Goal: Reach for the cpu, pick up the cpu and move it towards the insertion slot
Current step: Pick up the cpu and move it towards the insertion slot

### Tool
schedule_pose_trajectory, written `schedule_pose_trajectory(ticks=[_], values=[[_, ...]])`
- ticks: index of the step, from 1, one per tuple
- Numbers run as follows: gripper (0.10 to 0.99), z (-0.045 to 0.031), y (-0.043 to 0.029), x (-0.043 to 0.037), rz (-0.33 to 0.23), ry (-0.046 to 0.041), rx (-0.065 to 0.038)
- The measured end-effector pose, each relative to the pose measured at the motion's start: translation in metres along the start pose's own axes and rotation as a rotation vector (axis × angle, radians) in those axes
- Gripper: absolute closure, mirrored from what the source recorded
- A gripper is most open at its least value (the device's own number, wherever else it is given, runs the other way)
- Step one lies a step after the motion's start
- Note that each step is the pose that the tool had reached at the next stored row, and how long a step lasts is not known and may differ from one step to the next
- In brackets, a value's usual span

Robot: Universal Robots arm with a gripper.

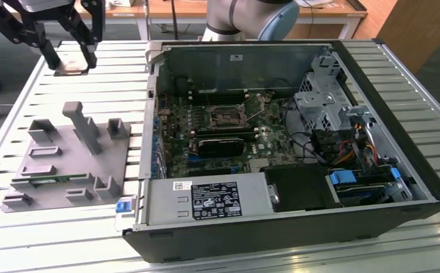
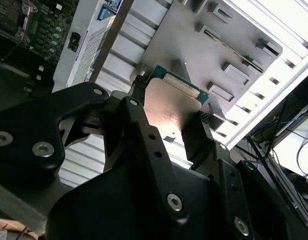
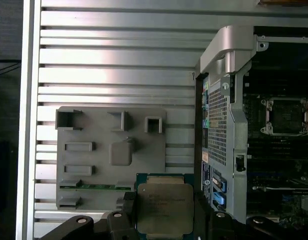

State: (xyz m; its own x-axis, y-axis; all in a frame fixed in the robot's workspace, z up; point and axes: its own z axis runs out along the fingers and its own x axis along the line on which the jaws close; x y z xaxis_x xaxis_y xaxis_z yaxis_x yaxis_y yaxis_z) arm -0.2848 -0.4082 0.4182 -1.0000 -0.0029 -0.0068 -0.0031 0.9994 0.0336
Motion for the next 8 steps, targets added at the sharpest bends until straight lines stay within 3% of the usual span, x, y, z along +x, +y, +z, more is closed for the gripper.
schedule_pose_trajectory(ticks=[8], values=[[0.545, 0.0001, 0.0001, -0.0136, 0.000, 0.0000, 0.000]])
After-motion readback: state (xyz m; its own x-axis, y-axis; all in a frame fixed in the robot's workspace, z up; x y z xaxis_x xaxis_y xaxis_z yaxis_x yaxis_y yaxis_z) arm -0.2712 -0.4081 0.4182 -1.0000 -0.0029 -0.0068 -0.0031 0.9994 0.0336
